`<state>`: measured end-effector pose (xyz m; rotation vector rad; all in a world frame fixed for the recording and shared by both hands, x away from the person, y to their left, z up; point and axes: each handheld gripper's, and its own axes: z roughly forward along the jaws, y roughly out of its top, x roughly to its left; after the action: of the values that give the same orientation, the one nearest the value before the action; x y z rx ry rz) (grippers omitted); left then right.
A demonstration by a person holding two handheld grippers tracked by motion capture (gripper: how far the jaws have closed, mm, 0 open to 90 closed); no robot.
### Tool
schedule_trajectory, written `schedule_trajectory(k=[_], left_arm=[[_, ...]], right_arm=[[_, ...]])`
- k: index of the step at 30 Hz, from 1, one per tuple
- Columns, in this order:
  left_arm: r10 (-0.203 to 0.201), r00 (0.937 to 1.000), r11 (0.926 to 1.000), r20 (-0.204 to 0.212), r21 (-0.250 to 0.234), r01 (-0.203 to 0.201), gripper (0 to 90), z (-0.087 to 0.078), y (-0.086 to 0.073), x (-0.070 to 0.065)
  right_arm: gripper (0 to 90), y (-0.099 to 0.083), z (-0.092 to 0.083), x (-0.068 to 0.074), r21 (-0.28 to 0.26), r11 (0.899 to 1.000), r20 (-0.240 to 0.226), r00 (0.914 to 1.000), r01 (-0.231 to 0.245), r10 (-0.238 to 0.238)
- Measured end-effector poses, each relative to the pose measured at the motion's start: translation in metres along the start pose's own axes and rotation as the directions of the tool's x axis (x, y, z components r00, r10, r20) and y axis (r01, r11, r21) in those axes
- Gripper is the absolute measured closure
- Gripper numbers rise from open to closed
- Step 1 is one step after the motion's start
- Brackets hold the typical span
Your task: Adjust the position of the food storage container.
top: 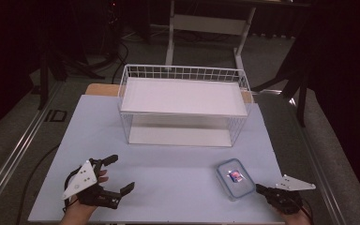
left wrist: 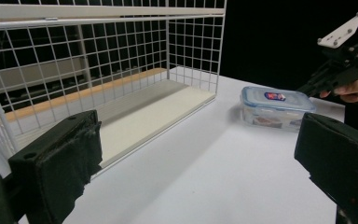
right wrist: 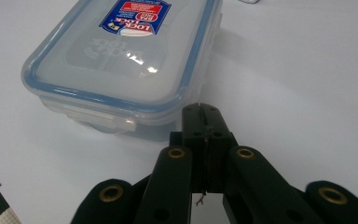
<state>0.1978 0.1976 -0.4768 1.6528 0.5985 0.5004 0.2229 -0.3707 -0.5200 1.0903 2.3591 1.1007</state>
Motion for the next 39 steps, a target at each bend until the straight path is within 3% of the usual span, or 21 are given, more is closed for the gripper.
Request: schedule_trajectory(k=[5, 11, 21, 24, 29, 34, 36, 39], left_arm=[[0.008, 1.0, 1.0, -0.002, 0.004, -0.008, 1.6, 0.001, 0.0, -0.001], [0.031, 0.9995, 0.9994, 0.005, 0.018, -0.031, 1.6, 0.002, 0.001, -0.004], [0.028, 0.9996, 0.9995, -0.003, 0.012, -0.028, 1.6, 0.001, 0.001, -0.002], [0.029, 0.9996, 0.9995, -0.006, 0.013, -0.029, 1.6, 0.001, 0.001, -0.002], [0.032, 0.9995, 0.9994, -0.005, 0.015, -0.032, 1.6, 0.001, 0.001, -0.002], [0.034, 0.9994, 0.9993, -0.01, 0.016, -0.034, 1.7, 0.0, 0.001, -0.002], [0.032, 0.9994, 0.9994, -0.011, 0.015, -0.032, 1.7, 0.0, 0.001, -0.002], [0.033, 0.9994, 0.9993, -0.011, 0.018, -0.033, 1.7, 0.001, 0.001, -0.001]], right_arm=[[90.0, 0.002, 0.002, 0.004, 0.014, 1.0, -0.035, 0.9994, -0.001, 0.002], [90.0, 0.011, 0.017, 0.018, 0.045, 0.997, -0.106, 0.9931, 0.054, -0.049], [90.0, 0.043, 0.056, 0.047, 0.064, 0.986, -0.216, 0.9669, 0.153, -0.136], [90.0, 0.052, 0.07, 0.056, 0.056, 0.987, -0.244, 0.9608, 0.149, -0.131], [90.0, 0.063, 0.09, 0.077, 0.056, 0.982, -0.254, 0.9536, 0.182, -0.162], [90.0, 0.067, 0.099, 0.085, 0.051, 0.971, -0.285, 0.935, 0.235, -0.212], [90.0, 0.068, 0.096, 0.081, 0.055, 0.968, -0.273, 0.9361, 0.246, -0.222], [90.0, 0.073, 0.085, 0.066, 0.028, 0.974, -0.214, 0.9528, 0.226, -0.215]])
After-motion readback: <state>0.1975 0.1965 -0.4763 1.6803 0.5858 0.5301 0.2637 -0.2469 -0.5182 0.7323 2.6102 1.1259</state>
